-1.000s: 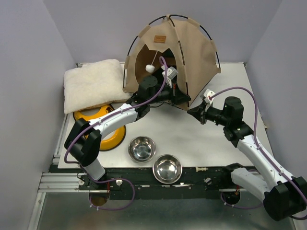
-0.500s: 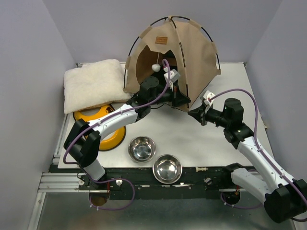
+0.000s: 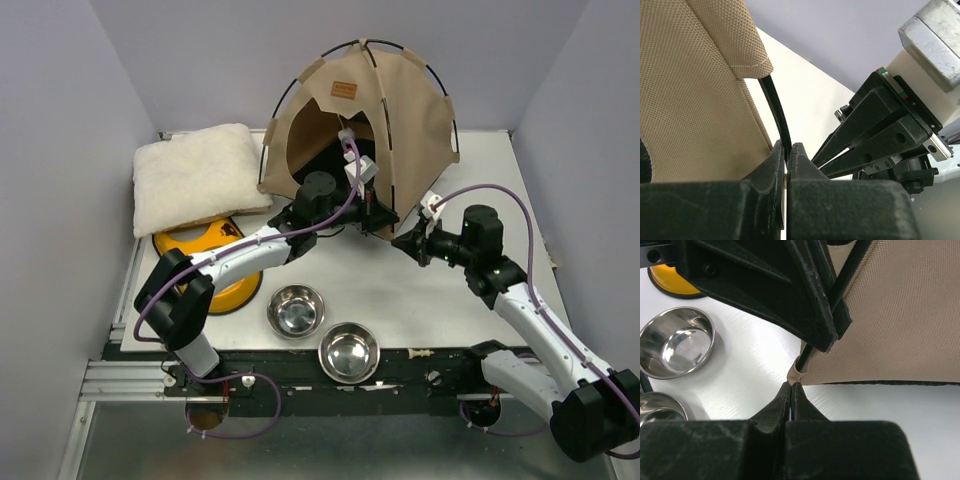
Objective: Set up the pet tent
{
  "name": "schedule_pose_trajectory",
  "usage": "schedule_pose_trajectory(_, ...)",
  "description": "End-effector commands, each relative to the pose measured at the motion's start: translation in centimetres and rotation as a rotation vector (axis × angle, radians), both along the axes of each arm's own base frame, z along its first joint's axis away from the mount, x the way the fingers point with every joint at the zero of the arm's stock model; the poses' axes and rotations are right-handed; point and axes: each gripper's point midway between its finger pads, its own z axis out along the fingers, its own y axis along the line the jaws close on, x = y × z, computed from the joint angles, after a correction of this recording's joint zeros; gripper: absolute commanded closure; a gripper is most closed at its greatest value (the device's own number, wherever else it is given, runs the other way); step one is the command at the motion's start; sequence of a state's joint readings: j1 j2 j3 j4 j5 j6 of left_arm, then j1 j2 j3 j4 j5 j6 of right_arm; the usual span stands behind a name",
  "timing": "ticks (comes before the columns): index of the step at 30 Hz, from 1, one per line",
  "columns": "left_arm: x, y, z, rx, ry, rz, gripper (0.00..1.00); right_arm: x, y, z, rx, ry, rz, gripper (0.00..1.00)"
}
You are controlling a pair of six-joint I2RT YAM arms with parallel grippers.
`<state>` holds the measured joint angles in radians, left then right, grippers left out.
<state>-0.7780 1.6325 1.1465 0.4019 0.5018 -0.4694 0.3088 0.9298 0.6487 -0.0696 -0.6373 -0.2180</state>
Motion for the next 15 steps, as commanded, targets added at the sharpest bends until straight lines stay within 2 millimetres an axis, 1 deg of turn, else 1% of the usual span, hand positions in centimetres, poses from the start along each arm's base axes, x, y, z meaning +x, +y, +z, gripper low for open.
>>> schedule_pose_trajectory(1, -1.0, -0.2, -2.7, 0.079, 0.039, -0.022, 0.99, 2.1, -0.6, 3.8, 0.028, -0.119, -0.091, 0.99)
schedule_pose_trajectory(2, -0.8, -0.1, -2.1, 0.088, 0.016, -0.025, 0.82, 2.5, -1.1, 3.9, 0.008, -0.144, -0.117, 0.99)
schedule_pose_trajectory(3, -0.8, 0.0, -1.2, 0.097, -0.004, -0.028, 0.62, 2.6, -1.8, 3.1, -0.029, -0.131, -0.152, 0.99)
schedule_pose_trajectory(4, -0.9, 0.3, -0.3, 0.104, -0.028, -0.040, 0.48, 2.8, -2.5, 2.8, -0.053, -0.135, -0.181, 0.99)
schedule_pose_trajectory(5, -1.0, 0.8, 0.3, 0.115, -0.040, -0.051, 0.37, 3.0, -3.2, 2.6, -0.075, -0.141, -0.211, 0.99)
schedule_pose_trajectory(7, -1.9, 1.9, 1.7, 0.128, -0.059, -0.094, 0.26, 2.9, -4.4, 1.7, -0.122, -0.120, -0.260, 0.99)
schedule_pose_trajectory(8, -2.7, 2.6, 2.4, 0.133, -0.070, -0.126, 0.17, 2.7, -4.8, 1.1, -0.138, -0.097, -0.274, 0.99)
schedule_pose_trajectory(9, -3.6, 3.2, 3.1, 0.131, -0.094, -0.172, 0.13, 2.4, -5.0, 0.7, -0.149, -0.073, -0.280, 0.99)
schedule_pose_trajectory(10, -4.8, 4.0, 3.0, 0.151, -0.083, -0.213, 0.10, 2.0, -5.1, 0.4, -0.149, -0.056, -0.281, 0.99)
schedule_pose_trajectory(12, -6.7, 5.7, 3.6, 0.157, -0.097, -0.278, 0.08, 1.2, -5.2, -0.1, -0.150, -0.027, -0.274, 0.99)
schedule_pose_trajectory(13, -7.3, 6.8, 3.9, 0.153, -0.096, -0.294, 0.08, 1.0, -5.2, -0.1, -0.146, -0.011, -0.281, 0.91)
schedule_pose_trajectory(14, -7.4, 8.0, 4.5, 0.141, -0.101, -0.290, 0.07, 0.6, -5.4, -0.4, -0.155, 0.016, -0.285, 0.70)
schedule_pose_trajectory(15, -6.8, 9.2, 4.8, 0.132, -0.102, -0.262, 0.06, 0.3, -5.5, 0.1, -0.159, 0.030, -0.285, 0.50)
